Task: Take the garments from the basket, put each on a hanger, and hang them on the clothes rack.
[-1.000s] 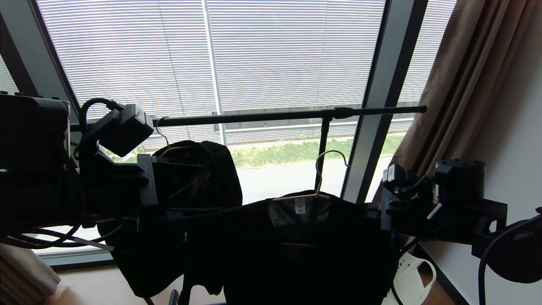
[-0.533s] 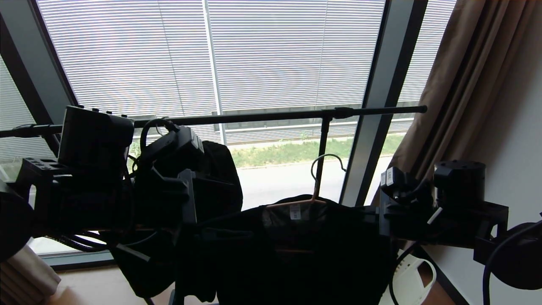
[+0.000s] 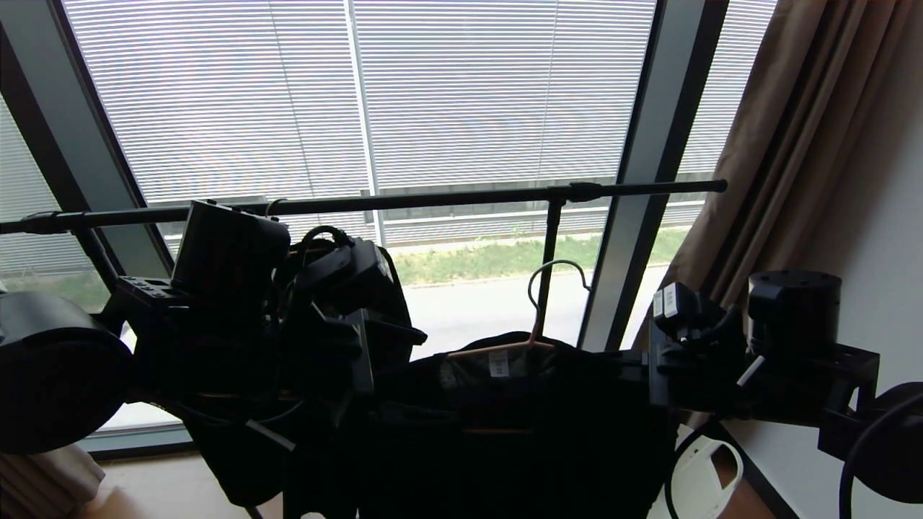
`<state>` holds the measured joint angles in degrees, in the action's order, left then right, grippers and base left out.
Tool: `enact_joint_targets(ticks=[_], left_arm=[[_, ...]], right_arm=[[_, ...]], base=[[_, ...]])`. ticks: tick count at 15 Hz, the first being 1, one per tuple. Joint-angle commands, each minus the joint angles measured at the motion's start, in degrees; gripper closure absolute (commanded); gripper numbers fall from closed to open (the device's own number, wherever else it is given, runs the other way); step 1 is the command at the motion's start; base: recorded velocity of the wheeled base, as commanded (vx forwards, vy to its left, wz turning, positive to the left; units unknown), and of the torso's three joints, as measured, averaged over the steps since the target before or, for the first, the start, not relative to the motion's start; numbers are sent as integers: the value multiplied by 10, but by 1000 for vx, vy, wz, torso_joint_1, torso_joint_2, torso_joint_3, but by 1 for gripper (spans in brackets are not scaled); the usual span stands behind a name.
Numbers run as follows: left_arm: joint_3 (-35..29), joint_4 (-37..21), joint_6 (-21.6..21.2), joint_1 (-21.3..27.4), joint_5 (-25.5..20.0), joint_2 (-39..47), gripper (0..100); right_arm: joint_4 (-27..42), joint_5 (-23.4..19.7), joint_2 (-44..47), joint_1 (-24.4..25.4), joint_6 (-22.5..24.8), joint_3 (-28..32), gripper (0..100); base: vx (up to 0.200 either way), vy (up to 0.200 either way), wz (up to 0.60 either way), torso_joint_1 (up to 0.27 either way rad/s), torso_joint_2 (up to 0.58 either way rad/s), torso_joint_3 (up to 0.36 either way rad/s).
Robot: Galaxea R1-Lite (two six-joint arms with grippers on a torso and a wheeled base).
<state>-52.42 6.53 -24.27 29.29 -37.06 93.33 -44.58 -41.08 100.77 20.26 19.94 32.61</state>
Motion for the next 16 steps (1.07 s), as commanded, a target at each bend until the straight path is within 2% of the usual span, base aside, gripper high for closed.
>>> enact_joint_targets(ticks=[1, 2, 10, 11, 16], left_arm=[[-4, 1, 0, 13, 13, 15, 0], [-7, 0, 1, 23, 26, 16, 0], [-7, 1, 0, 24, 26, 36, 0], [-7, 1, -1, 24, 26, 35, 100], [-4, 2, -3, 23, 25, 33, 100]], right_arm=[[-1, 12, -14, 7, -1, -2, 100], [-1, 28, -15, 11, -2, -2, 100], [-2, 28, -17, 18, -3, -3, 100], [-2, 28, -16, 18, -3, -3, 100], [-6, 28, -11, 18, -3, -2, 100]], base=[[0, 0, 0, 0, 0, 0], [0, 0, 0, 0, 0, 0], [0, 0, 0, 0, 0, 0], [0, 0, 0, 0, 0, 0], [0, 0, 0, 0, 0, 0]])
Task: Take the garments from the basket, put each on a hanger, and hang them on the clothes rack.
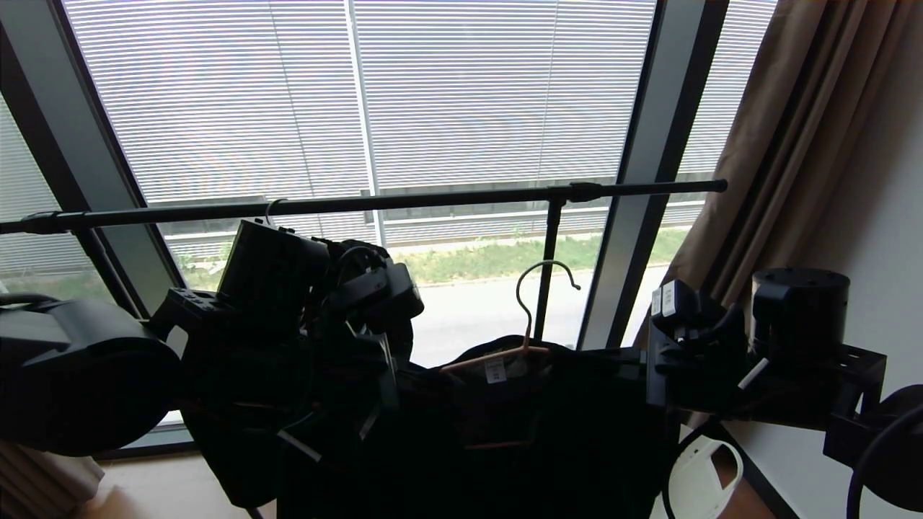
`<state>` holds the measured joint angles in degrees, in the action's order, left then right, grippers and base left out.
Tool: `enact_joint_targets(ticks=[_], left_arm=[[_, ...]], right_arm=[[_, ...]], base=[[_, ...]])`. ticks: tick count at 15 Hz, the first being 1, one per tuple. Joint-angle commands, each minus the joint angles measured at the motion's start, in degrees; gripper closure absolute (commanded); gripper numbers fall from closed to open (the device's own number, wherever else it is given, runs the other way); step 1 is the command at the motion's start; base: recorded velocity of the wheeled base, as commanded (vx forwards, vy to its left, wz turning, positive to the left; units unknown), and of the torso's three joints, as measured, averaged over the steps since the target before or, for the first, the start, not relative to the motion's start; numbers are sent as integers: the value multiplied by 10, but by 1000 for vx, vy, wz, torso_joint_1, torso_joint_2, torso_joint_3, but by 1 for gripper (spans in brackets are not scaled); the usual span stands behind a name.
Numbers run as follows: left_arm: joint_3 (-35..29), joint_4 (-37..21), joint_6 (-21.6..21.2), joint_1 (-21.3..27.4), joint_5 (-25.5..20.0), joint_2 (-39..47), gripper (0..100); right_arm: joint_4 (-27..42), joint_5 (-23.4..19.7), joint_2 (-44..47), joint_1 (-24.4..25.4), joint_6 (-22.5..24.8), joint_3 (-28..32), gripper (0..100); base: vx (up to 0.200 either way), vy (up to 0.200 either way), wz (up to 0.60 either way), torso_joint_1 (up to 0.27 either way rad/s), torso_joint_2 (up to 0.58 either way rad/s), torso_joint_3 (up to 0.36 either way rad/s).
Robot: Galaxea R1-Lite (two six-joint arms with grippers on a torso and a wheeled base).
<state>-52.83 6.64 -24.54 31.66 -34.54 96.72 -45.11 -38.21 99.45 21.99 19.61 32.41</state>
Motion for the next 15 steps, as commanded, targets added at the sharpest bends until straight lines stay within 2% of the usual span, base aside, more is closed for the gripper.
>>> enact_joint_targets(ticks=[1, 5, 6, 7, 10, 12, 15], left_arm=[[0, 0, 0, 0, 0, 0, 100], [0, 4, 0, -1, -1, -1, 100], [0, 4, 1, -4, -1, -2, 100], [2, 4, 1, -5, -1, -4, 100], [12, 7, 1, -19, -2, -17, 100], [26, 20, 2, -34, -3, -34, 100], [53, 29, 3, -56, -8, -61, 100]], right_arm=[[-1, 0, 1, 1, 0, 0, 100], [3, 1, -2, 1, 0, 2, 100], [1, 12, 1, 1, -6, 2, 100], [1, 14, 2, 1, -6, 2, 0], [-2, 14, 2, -3, -9, 5, 0], [-8, 11, 0, -24, -9, 8, 0], [-43, 9, 1, -44, -11, 7, 0]], base=[[0, 0, 0, 0, 0, 0], [0, 0, 0, 0, 0, 0], [0, 0, 0, 0, 0, 0], [0, 0, 0, 0, 0, 0], [0, 0, 0, 0, 0, 0], [0, 0, 0, 0, 0, 0], [0, 0, 0, 0, 0, 0]])
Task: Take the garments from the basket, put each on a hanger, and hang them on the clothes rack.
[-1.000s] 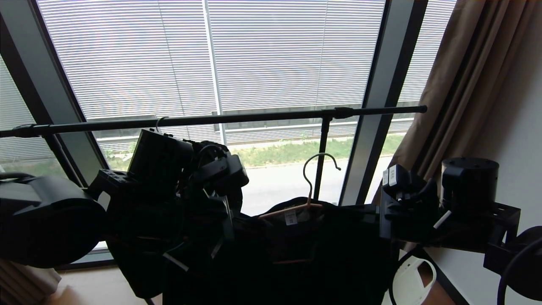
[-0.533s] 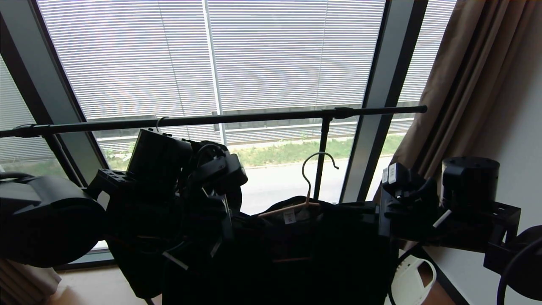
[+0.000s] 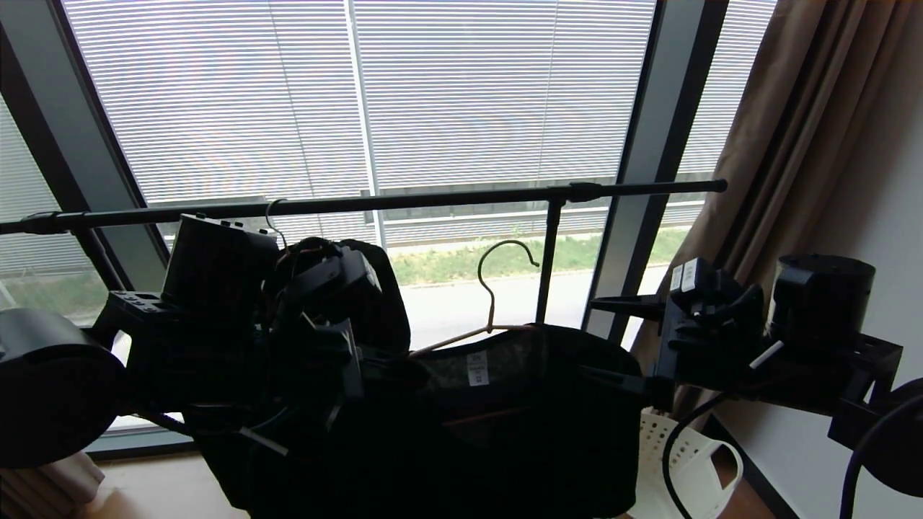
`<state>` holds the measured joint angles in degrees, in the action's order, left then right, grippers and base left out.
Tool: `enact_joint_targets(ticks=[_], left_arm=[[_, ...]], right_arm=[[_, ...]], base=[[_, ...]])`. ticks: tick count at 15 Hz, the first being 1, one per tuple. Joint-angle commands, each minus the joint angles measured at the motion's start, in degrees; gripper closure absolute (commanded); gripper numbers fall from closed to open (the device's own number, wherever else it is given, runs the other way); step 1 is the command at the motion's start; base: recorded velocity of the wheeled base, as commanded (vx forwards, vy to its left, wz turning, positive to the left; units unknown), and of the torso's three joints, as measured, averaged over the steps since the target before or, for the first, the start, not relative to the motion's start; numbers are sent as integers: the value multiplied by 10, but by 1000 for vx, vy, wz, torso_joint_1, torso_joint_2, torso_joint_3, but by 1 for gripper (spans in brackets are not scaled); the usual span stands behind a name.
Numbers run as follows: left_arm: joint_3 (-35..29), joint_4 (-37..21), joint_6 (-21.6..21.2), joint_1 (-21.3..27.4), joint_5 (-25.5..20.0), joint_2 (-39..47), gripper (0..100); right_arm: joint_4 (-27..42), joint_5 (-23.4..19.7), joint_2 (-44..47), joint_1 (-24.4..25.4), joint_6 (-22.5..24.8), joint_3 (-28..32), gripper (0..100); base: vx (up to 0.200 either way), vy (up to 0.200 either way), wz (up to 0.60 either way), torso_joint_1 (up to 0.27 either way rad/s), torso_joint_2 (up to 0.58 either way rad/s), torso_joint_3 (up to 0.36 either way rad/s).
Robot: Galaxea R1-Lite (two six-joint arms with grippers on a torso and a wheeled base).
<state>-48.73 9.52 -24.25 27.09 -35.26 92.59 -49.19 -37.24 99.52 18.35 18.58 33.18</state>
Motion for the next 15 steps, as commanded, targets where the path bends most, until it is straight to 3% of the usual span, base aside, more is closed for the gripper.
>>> enact_joint_targets(ticks=[1, 9, 15], left_arm=[[18, 1, 0, -20, -2, -29, 100], [55, 1, 4, -85, -16, -110, 100], [63, 12, 28, -93, -19, -130, 100]], right_arm=[[-3, 0, 1, -13, 0, 0, 0], [-3, 0, 30, -31, 0, 9, 0], [-4, 4, 109, -26, 4, 17, 0]], base=[[0, 0, 0, 0, 0, 0], [0, 0, 0, 0, 0, 0], [0, 0, 0, 0, 0, 0]])
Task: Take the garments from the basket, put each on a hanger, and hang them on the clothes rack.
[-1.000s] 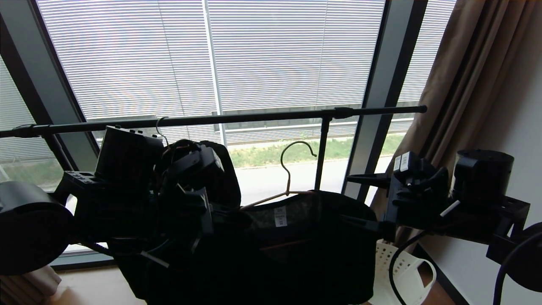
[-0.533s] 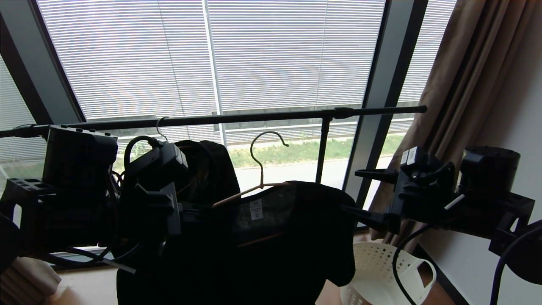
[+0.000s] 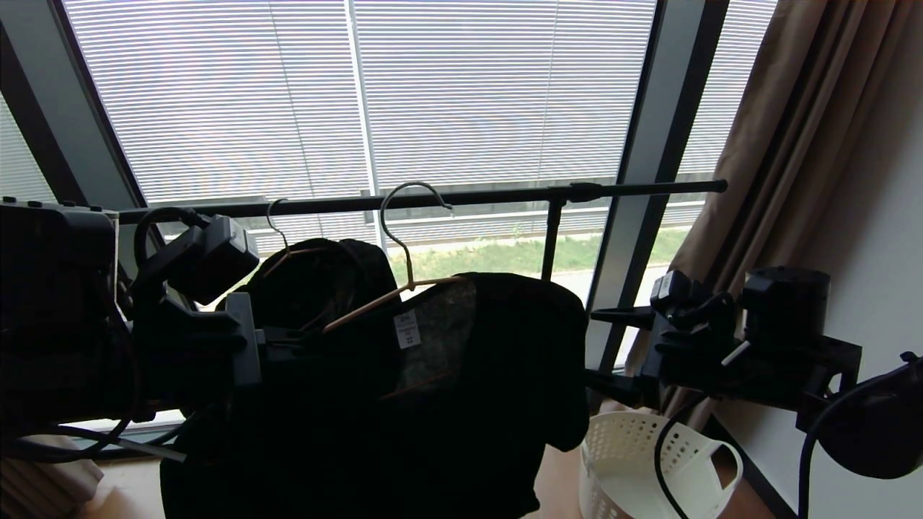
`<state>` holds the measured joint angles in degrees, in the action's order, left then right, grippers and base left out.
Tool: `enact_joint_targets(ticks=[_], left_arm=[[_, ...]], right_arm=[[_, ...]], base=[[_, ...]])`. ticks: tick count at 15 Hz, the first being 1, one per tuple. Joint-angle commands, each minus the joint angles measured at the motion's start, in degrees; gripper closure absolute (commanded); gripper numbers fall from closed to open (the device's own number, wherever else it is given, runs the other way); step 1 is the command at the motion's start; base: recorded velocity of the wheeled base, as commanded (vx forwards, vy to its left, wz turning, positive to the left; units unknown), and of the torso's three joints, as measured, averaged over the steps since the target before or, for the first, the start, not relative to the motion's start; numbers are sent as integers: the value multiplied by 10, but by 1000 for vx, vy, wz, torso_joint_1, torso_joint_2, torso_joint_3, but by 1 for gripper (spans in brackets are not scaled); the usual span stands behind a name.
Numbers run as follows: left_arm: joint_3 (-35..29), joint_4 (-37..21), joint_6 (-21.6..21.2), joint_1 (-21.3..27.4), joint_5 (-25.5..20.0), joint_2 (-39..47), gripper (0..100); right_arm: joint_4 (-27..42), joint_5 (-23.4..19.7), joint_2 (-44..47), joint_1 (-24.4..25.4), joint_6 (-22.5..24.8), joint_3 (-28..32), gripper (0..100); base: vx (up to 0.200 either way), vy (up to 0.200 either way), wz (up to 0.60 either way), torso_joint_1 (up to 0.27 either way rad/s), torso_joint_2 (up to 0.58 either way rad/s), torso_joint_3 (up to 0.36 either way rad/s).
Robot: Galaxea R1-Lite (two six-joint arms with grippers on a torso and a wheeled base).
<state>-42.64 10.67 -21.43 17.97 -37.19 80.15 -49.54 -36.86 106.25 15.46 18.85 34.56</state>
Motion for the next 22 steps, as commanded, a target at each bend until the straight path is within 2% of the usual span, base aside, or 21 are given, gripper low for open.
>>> enact_joint_targets(ticks=[1, 7, 8, 12, 15, 22], left_arm=[[2, 1, 0, -2, 0, -5, 100], [8, 1, 0, -1, -2, -5, 100], [8, 1, 0, -1, -3, -5, 100], [13, 2, 0, -2, -4, -6, 100], [27, 20, 1, -2, -3, -6, 100], [47, 20, 0, -2, -3, -23, 100]], right_arm=[[0, 0, 52, 4, 1, 8, 0], [-1, 2, 79, 5, 1, 17, 0], [0, 2, 79, 5, 1, 17, 100], [0, 2, 74, -4, 0, 24, 100], [0, 1, 53, -39, 0, 32, 100], [1, 0, 26, -97, -3, 52, 100]], base=[[0, 0, 0, 0, 0, 0], [0, 0, 0, 0, 0, 0], [0, 0, 0, 0, 0, 0], [0, 0, 0, 0, 0, 0], [0, 0, 0, 0, 0, 0], [0, 0, 0, 0, 0, 0]])
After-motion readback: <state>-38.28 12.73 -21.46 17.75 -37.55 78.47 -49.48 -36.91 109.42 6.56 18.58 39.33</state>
